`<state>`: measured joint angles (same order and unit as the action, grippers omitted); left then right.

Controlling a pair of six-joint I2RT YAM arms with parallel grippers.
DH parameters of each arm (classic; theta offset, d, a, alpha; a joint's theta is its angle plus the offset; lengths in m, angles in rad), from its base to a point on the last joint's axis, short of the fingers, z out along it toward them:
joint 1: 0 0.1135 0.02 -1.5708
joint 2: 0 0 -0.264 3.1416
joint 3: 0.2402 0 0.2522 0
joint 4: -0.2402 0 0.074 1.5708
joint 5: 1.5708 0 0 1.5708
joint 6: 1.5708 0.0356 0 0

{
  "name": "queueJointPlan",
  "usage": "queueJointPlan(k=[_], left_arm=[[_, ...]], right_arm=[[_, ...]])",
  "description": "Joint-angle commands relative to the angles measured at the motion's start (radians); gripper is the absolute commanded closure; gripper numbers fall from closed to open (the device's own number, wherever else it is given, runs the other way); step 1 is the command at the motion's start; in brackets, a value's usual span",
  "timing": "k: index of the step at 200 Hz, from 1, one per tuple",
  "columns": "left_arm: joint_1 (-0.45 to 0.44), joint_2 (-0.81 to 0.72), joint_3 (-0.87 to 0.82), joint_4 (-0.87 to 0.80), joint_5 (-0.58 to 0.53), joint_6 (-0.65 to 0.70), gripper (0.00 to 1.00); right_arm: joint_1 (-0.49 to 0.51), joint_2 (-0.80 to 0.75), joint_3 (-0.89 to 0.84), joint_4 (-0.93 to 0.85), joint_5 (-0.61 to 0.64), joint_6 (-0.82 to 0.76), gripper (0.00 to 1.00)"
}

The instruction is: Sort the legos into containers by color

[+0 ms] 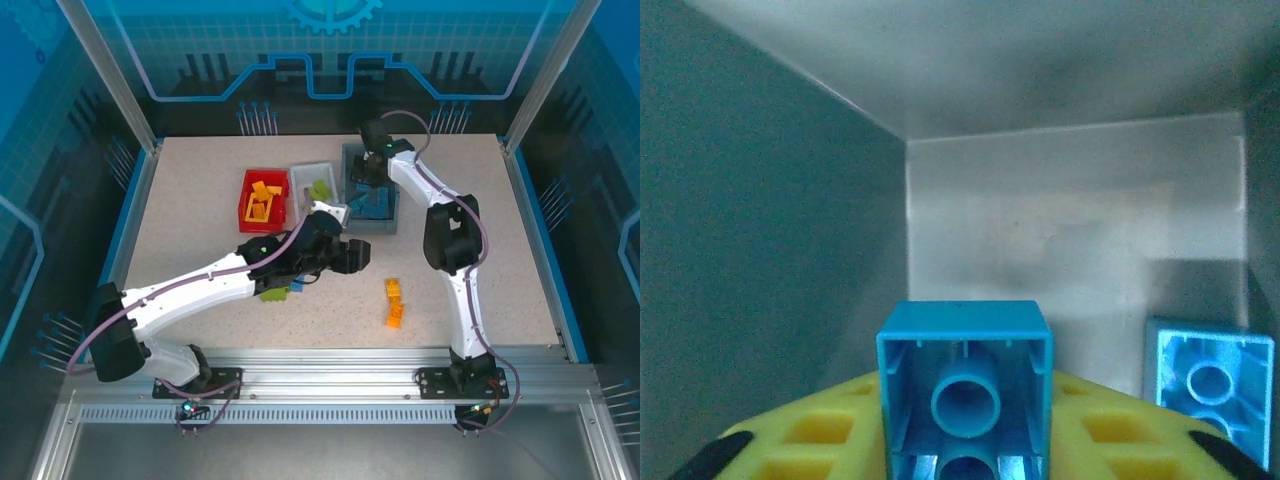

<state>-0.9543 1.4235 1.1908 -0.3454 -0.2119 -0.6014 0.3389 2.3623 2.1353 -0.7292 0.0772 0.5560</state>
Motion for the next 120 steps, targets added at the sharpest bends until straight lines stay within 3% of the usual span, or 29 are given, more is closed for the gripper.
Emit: queueJointPlan(k=[1,30,75,120], left_arm=[[-0.019,0.017,0.029,0.012,-0.036,0.021,0.30],[-0.030,0.041,0.013,0.008,0.000,0.004,0.28],[-0.080,0.159,0.062,-0.025,0.059,-0.035,0.24],[-0.102,0.368,0.178,-0.090,0.148,-0.216,0.19]], right_arm=[[-0.011,0.035,0.075,-0.089,-0.047,-0.035,0.54],[-0.004,-0.057,0.037,-0.071,-0.043,-0.043,0.40],[0.033,-0.309,-0.070,-0.049,0.005,-0.066,0.39],[0.039,-0.771,-0.501,0.008,0.131,-0.059,0.37]])
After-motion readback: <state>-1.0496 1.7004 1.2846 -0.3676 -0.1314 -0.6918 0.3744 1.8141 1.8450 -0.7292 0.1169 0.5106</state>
